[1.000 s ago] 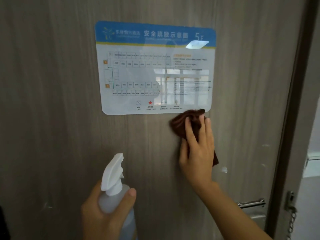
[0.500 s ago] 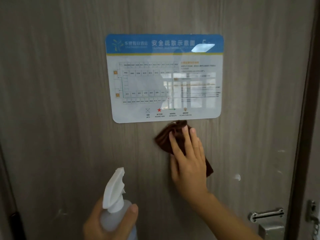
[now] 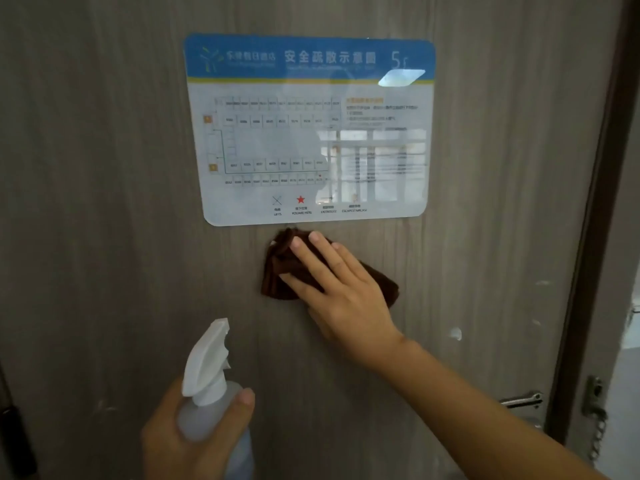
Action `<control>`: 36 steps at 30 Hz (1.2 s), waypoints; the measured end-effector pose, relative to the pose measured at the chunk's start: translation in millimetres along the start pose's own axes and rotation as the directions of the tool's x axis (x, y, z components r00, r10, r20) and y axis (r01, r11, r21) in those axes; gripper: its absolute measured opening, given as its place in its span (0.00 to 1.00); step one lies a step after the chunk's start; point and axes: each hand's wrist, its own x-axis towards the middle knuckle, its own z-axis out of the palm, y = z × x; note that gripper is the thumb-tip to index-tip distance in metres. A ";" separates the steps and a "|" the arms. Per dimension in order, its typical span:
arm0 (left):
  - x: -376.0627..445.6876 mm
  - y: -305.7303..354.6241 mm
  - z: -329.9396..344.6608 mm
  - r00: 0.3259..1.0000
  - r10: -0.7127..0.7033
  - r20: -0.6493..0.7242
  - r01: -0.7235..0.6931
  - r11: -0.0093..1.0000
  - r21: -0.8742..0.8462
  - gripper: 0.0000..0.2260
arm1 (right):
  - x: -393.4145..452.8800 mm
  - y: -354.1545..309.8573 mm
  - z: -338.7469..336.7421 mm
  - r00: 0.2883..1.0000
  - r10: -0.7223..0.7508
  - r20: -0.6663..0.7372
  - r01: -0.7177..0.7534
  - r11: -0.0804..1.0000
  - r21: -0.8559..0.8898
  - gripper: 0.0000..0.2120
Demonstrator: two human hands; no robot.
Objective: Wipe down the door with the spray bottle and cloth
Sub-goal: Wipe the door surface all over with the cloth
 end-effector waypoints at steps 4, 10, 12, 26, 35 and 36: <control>-4.9 -16.0 39.3 0.992 -0.083 -0.100 0.057 0.969 -0.239 0.20 | -20.5 60.9 -36.5 0.999 0.039 0.038 -0.037 0.997 -0.066 0.19; -15.9 19.3 103.7 0.998 -0.042 0.049 0.055 0.948 -0.313 0.16 | -64.7 135.4 -75.4 0.994 0.047 0.102 -0.034 0.992 -0.123 0.19; -20.2 30.2 125.7 0.994 -0.051 0.099 0.083 0.930 -0.358 0.18 | -79.5 153.9 -85.3 0.992 0.082 0.097 -0.066 0.985 -0.157 0.21; -43.7 80.3 240.6 0.988 -0.010 0.155 0.081 0.884 -0.461 0.15 | -109.2 219.0 -143.5 0.995 0.060 0.083 -0.040 0.975 -0.220 0.19; -40.4 92.5 259.3 0.985 -0.019 0.171 0.098 0.880 -0.464 0.13 | -112.5 222.5 -182.8 0.989 0.132 -0.069 -0.145 0.956 -0.253 0.20; -40.9 94.1 258.8 0.985 -0.021 0.169 0.098 0.881 -0.463 0.13 | -111.7 221.8 -183.8 0.988 0.137 -0.070 -0.151 0.956 -0.250 0.21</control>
